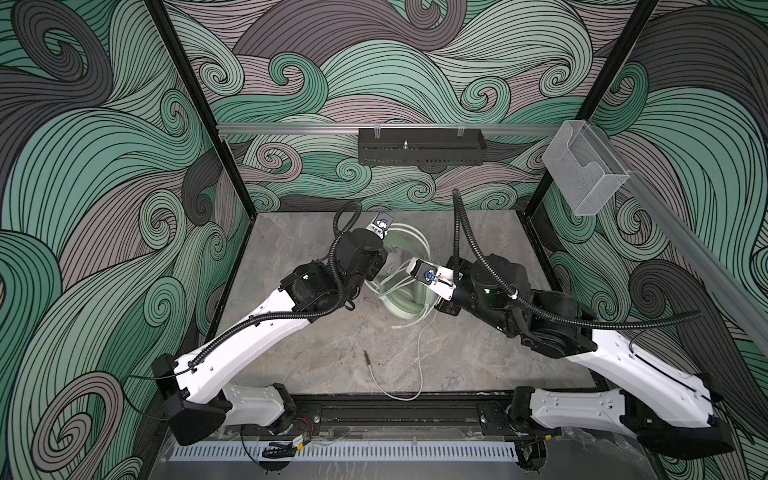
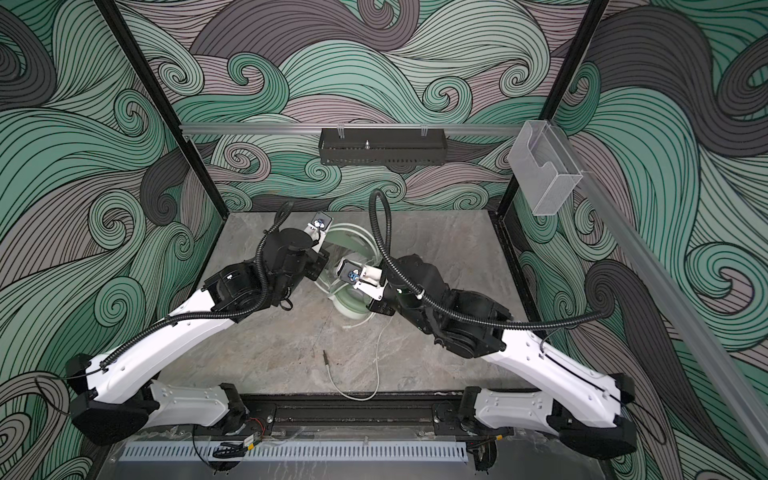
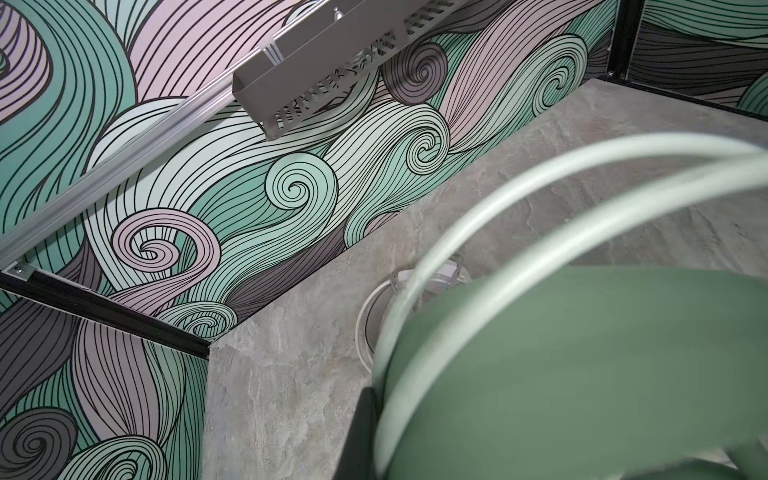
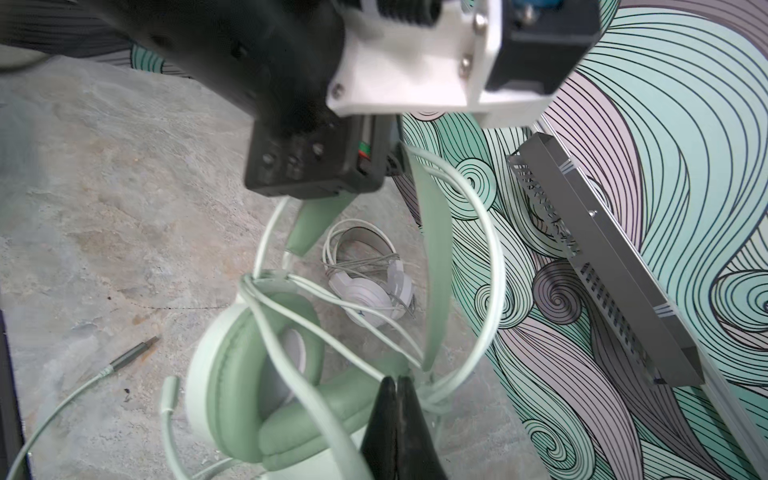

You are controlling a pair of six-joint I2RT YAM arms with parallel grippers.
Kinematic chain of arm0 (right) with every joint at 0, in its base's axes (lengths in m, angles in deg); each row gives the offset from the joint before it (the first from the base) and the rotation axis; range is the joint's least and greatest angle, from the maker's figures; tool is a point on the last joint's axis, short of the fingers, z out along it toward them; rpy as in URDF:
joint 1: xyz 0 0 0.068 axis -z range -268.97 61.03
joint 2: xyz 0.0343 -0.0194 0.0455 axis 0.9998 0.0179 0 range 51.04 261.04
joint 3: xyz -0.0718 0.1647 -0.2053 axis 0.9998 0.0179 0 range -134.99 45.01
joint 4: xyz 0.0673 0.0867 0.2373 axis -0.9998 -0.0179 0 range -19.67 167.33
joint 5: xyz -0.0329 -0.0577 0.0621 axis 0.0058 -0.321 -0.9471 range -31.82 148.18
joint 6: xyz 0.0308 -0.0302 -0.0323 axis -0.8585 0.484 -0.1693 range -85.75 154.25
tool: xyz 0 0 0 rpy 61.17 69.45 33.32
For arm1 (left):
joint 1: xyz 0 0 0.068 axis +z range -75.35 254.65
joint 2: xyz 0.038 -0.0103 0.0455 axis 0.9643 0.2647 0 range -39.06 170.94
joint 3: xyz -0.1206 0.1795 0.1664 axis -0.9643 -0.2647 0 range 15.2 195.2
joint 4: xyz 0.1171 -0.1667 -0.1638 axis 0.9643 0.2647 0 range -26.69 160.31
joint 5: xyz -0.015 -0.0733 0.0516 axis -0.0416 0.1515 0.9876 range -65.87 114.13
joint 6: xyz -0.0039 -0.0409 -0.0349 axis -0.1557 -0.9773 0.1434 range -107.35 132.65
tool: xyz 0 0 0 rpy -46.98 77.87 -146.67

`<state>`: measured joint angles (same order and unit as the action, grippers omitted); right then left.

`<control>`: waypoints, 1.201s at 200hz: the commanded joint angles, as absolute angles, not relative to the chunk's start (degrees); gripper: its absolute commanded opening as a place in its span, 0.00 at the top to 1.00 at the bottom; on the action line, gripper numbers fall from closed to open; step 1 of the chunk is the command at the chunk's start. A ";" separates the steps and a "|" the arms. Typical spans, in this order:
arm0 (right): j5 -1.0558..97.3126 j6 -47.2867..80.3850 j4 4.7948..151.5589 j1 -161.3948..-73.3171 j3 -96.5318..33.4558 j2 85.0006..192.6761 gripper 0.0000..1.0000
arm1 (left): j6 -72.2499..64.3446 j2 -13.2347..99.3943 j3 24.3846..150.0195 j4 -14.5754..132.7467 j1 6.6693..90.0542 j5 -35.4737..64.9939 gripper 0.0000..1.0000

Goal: Wrap the headphones

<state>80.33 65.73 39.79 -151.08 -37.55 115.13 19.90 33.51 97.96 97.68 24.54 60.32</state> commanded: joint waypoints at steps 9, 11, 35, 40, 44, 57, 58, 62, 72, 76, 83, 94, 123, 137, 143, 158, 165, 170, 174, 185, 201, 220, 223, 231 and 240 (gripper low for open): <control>81.63 67.80 41.63 -147.91 -38.50 113.21 1.00 | 19.13 29.60 99.37 102.00 23.41 56.56 1.00; 81.53 67.86 41.58 -147.65 -38.44 113.07 1.00 | 19.08 29.52 99.39 102.31 23.41 56.21 1.00; 80.60 67.91 41.64 -145.37 -38.06 112.07 1.00 | 17.65 27.69 99.53 104.54 22.54 54.58 1.00; 80.38 67.70 41.61 -144.92 -37.92 111.89 1.00 | 17.14 27.22 99.49 104.61 22.53 54.05 1.00; 80.18 67.44 41.66 -144.47 -37.75 111.73 1.00 | 16.83 26.86 99.45 104.71 22.53 53.48 1.00; 78.98 66.26 41.66 -143.08 -37.52 111.18 1.00 | 15.92 26.09 99.89 105.50 22.46 51.59 1.00; 78.95 66.21 41.69 -142.92 -37.43 111.17 1.00 | 15.82 26.08 99.95 105.63 22.50 51.40 1.00; 78.62 65.68 41.77 -142.47 -37.35 110.96 1.00 | 15.52 25.91 100.17 105.82 22.51 50.74 1.00; 77.98 64.55 42.17 -141.45 -37.08 110.48 1.00 | 14.67 25.35 100.51 106.03 22.53 49.33 1.00; 77.67 64.21 42.37 -141.09 -36.97 110.33 1.00 | 14.30 25.17 100.54 106.06 22.45 48.99 1.00; 77.16 63.52 42.66 -140.39 -36.71 109.94 1.00 | 13.77 24.72 100.64 105.98 22.51 48.46 1.00; 76.74 62.68 43.29 -139.50 -36.42 109.35 0.99 | 13.13 24.23 100.71 105.91 22.51 48.01 1.00; 75.66 61.03 44.28 -137.50 -35.31 108.05 0.96 | 12.38 23.87 101.72 106.23 22.43 46.65 1.00; 75.40 60.41 44.76 -136.52 -34.47 107.57 0.94 | 11.81 23.43 102.08 105.38 22.45 45.08 1.00; 75.15 60.11 44.88 -136.12 -34.03 107.33 0.93 | 11.46 23.48 102.40 105.21 22.52 44.25 1.00; 74.18 58.96 45.36 -134.85 -33.18 106.80 0.90 | 10.63 23.73 103.80 105.12 22.48 42.19 1.00; 73.72 58.38 45.77 -134.31 -32.67 106.53 0.89 | 10.08 23.82 104.26 104.82 22.48 41.30 1.00; 73.19 57.98 46.10 -133.92 -32.37 106.34 0.88 | 9.66 23.78 104.53 104.41 22.49 40.81 1.00; 72.79 57.63 46.37 -133.60 -31.98 106.11 0.88 | 9.23 23.78 104.70 104.04 22.52 40.34 1.00; 71.85 56.74 47.54 -132.83 -30.97 105.49 0.85 | 8.15 23.63 105.10 102.94 22.47 39.42 1.00; 70.40 55.30 49.15 -131.60 -29.49 104.77 0.84 | 6.47 23.74 106.22 101.59 22.47 38.03 1.00; 68.84 53.39 50.36 -130.15 -28.25 104.52 0.83 | 4.85 23.91 107.68 99.84 22.48 35.90 1.00; 68.63 53.07 50.53 -129.87 -28.09 104.52 0.83 | 4.65 24.01 108.04 99.61 22.49 35.53 1.00; 67.92 51.97 51.09 -129.21 -27.67 104.48 0.83 | 4.13 24.34 108.93 99.24 22.45 34.59 1.00; 66.59 50.89 52.15 -128.30 -26.98 104.31 0.83 | 3.52 24.72 110.07 98.94 22.44 33.47 1.00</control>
<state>69.73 55.50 47.77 -130.21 -28.41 104.82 8.64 25.23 104.76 104.84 22.51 38.63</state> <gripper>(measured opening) 0.168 0.060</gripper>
